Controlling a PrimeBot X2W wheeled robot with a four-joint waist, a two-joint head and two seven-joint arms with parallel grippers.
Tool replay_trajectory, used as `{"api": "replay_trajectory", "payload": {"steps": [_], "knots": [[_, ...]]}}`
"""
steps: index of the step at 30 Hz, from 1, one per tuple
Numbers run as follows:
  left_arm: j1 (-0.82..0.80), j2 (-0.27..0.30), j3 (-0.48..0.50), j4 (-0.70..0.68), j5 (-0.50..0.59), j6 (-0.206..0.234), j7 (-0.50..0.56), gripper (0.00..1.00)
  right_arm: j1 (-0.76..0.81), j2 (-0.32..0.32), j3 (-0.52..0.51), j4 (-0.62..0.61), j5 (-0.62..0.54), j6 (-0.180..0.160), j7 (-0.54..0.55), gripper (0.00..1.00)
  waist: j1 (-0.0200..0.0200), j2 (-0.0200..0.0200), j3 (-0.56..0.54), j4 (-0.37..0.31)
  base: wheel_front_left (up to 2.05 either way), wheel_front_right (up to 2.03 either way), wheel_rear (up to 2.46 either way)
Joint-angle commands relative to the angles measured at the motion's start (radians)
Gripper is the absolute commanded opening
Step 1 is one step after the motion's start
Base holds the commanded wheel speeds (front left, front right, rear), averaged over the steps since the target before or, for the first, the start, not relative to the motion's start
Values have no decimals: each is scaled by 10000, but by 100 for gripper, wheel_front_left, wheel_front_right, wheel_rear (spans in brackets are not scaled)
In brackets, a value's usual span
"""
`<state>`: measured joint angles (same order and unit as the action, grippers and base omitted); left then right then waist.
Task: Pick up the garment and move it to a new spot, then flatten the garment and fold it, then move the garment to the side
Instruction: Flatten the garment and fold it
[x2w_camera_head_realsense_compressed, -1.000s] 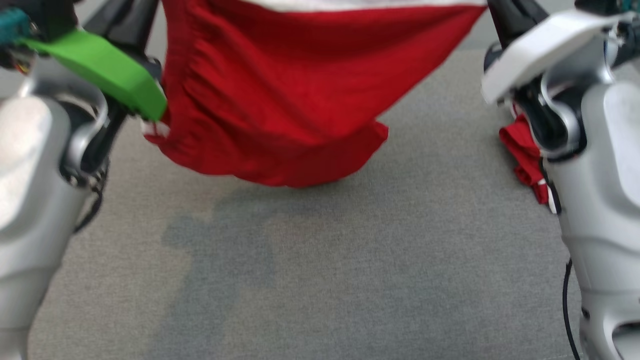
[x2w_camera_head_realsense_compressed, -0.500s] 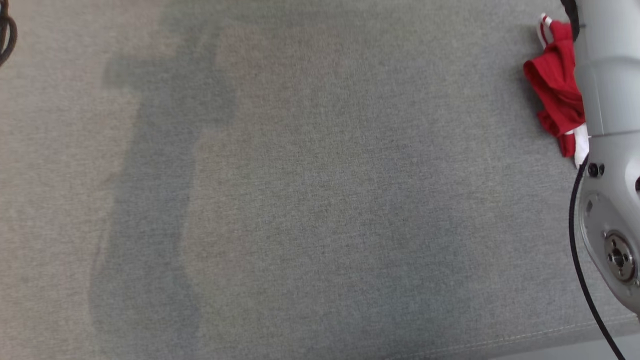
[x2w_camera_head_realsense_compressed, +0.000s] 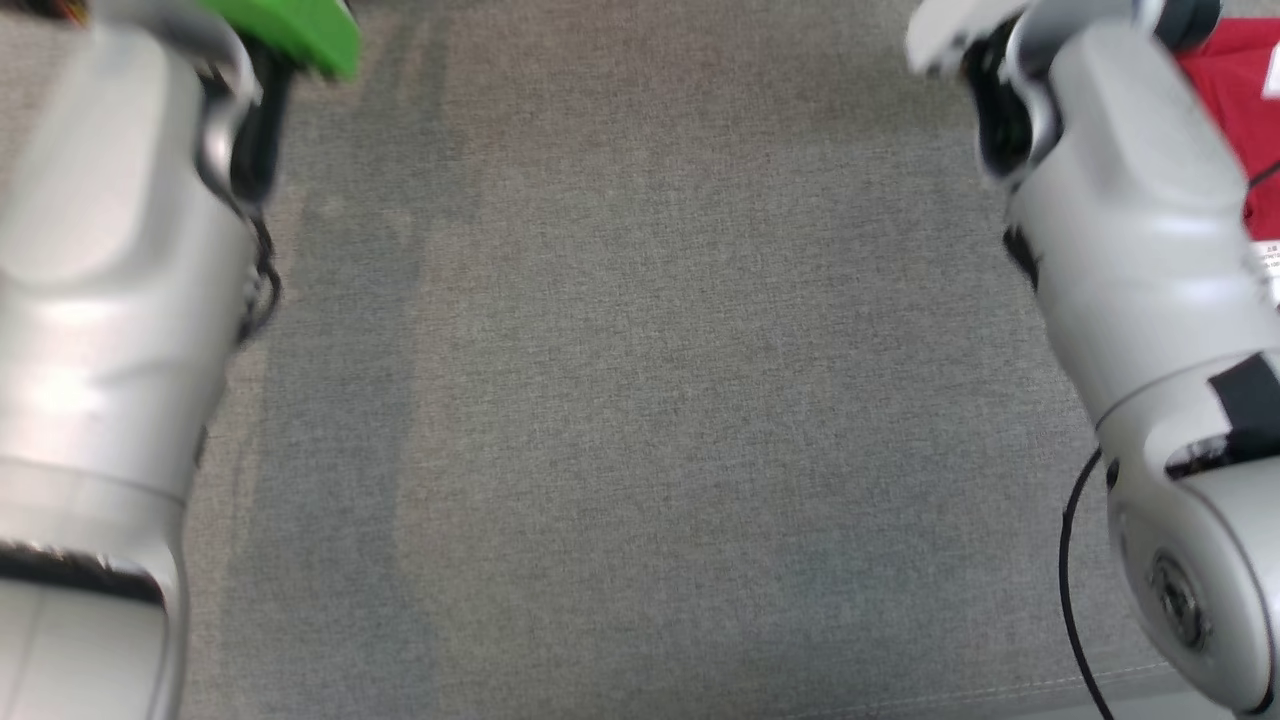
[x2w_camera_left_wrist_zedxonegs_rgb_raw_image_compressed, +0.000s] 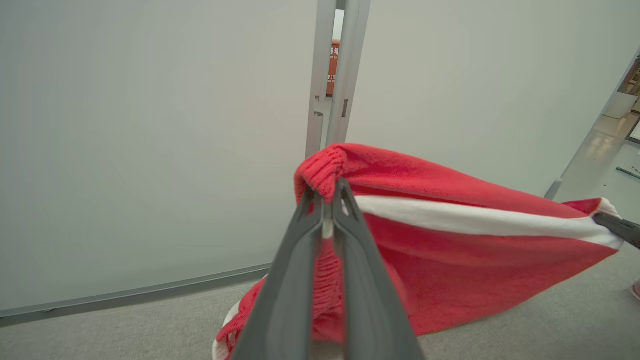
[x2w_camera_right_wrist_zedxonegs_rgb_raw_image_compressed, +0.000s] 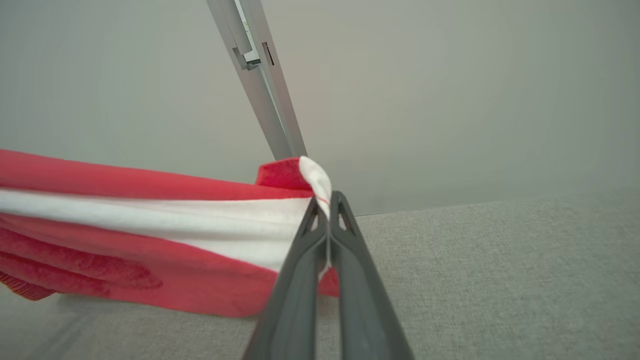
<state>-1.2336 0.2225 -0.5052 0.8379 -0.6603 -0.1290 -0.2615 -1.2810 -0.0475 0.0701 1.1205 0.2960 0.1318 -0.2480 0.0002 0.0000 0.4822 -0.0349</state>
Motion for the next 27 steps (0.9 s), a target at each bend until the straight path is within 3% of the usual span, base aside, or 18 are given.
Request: {"api": "replay_trajectory", "payload": {"steps": [1, 7, 14, 20, 27], "knots": [[641, 18, -114, -113, 94, -14, -38, 0, 428, -66, 268, 168, 227, -21, 69, 0, -2, 0, -296, 187, 0, 0, 0], [2742, 308, -414, -766, 244, -18, -36, 0, 1756, -191, 1562, 635, 753, -20, 941, 0, -2, 0, -1088, 382, 0, 0, 0], [4766, 649, -947, -1378, 832, -6, -37, 0, 3333, -614, 2656, 29, 2546, -20, 3044, 0, -2, 0, -2198, 546, 0, 0, 0], [5852, 940, -1469, -1675, 1374, -5, -38, 0, 4621, -1567, 3541, -1486, 4413, -12, 4679, 0, -2, 0, -2899, 609, 0, 0, 0], [6933, 1036, -1512, -2012, 1620, 2, -37, 0, 5699, -2688, 4640, -2769, 5476, -20, 5557, 0, -2, 0, -3643, 611, 0, 0, 0]]}}
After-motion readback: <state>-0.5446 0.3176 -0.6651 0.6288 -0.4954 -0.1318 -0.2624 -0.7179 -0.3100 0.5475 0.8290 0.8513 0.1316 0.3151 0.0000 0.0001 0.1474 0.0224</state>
